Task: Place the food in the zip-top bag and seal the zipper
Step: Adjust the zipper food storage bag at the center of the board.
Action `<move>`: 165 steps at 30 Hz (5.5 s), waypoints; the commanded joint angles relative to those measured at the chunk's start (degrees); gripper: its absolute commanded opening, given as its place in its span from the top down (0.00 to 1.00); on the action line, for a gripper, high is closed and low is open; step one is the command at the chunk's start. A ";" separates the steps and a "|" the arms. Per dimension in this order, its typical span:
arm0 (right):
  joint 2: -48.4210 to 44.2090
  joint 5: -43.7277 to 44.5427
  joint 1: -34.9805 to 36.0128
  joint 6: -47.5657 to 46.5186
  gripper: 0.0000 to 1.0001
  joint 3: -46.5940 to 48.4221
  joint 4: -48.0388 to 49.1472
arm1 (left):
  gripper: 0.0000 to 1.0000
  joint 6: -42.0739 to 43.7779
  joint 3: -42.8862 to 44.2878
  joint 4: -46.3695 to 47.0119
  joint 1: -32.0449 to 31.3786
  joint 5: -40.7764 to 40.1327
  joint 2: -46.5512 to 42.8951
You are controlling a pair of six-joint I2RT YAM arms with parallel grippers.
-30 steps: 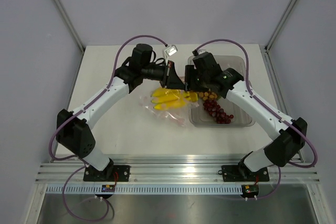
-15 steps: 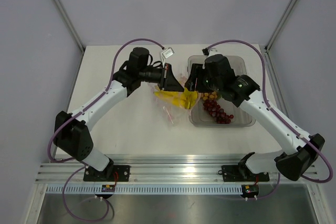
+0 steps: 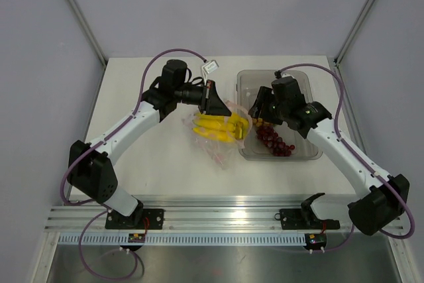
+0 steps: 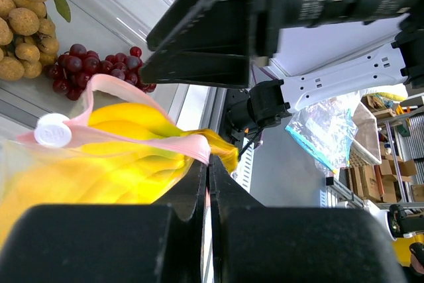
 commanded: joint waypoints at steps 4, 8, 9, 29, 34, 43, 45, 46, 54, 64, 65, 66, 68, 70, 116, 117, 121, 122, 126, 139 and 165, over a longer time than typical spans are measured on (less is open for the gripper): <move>2.17 -4.90 -0.98 1.84 0.37 -2.26 6.09 | 1.00 -0.16 0.54 1.95 0.56 2.84 -2.44; 4.72 -7.72 -0.98 2.01 0.37 -2.17 7.24 | 1.00 -0.25 0.72 1.95 0.64 3.02 -2.53; 5.59 -7.81 -0.98 2.01 0.38 -2.08 7.33 | 1.00 -0.25 0.72 1.86 0.64 3.02 -2.53; 7.00 -8.17 2.69 -2.56 1.00 11.87 1.11 | 1.00 6.95 2.29 -14.45 9.42 -4.70 -6.14; 9.81 -6.67 9.21 -2.65 1.00 18.05 1.08 | 1.00 8.80 7.22 -20.81 9.70 -8.41 -5.87; 23.88 -5.53 9.74 -4.14 1.00 20.49 0.47 | 1.00 8.62 9.49 -28.35 9.70 -12.98 0.63; 21.96 -4.40 9.75 -3.70 1.00 21.64 1.44 | 1.00 8.37 12.05 -30.39 9.70 -14.11 -1.29; 20.12 -3.86 9.66 -3.61 1.00 22.26 1.35 | 1.00 8.28 13.71 -30.74 9.70 -15.34 -2.43; 21.33 2.29 9.39 -5.19 1.00 15.85 0.83 | 1.00 9.59 6.53 -33.38 13.91 -16.68 -4.20; 20.90 -2.53 9.31 -4.14 1.00 18.29 0.39 | 1.00 7.50 8.35 -31.98 14.18 -14.83 -5.00; 20.28 -3.24 9.39 -3.97 1.00 19.44 -0.31 | 1.00 6.79 9.76 -31.97 14.01 -14.13 -4.56; 19.06 -3.33 9.39 -3.79 1.00 20.84 -0.67 | 1.00 6.00 11.69 -31.89 13.92 -12.47 -4.55; 17.56 -3.87 10.27 -3.96 1.00 24.63 -1.28 | 1.00 4.06 17.05 -31.36 12.78 -11.92 -4.82; 15.71 -3.86 10.62 -3.96 1.00 25.69 -1.11 | 1.00 2.75 18.21 -29.88 12.16 -12.89 -6.04; 14.13 -3.86 13.00 4.38 1.00 10.75 11.19 | 0.42 4.49 16.98 -33.98 7.33 -29.13 -4.81; 14.13 -3.86 13.00 4.39 1.00 10.75 11.37 | 0.40 4.67 16.20 -34.60 6.71 -30.80 -5.34; 14.04 -3.86 13.00 4.47 1.00 10.84 11.46 | 0.39 2.66 12.25 -35.84 4.43 -42.21 -9.73; 14.12 -3.86 13.00 4.39 1.00 11.01 11.46 | 0.37 1.78 11.19 -35.32 3.73 -43.72 -10.61; 14.65 -3.86 13.00 4.30 1.00 11.28 11.46 | 0.25 -0.33 9.42 -38.56 -1.72 -56.11 -13.25; 15.18 -3.86 13.00 4.12 1.00 11.54 11.63 | 0.30 -9.12 -2.79 -33.47 -4.19 -58.86 -15.45; 19.47 2.47 12.91 -0.27 1.00 9.34 8.21 | 1.00 -4.03 -1.46 -31.98 -2.36 -55.69 -8.70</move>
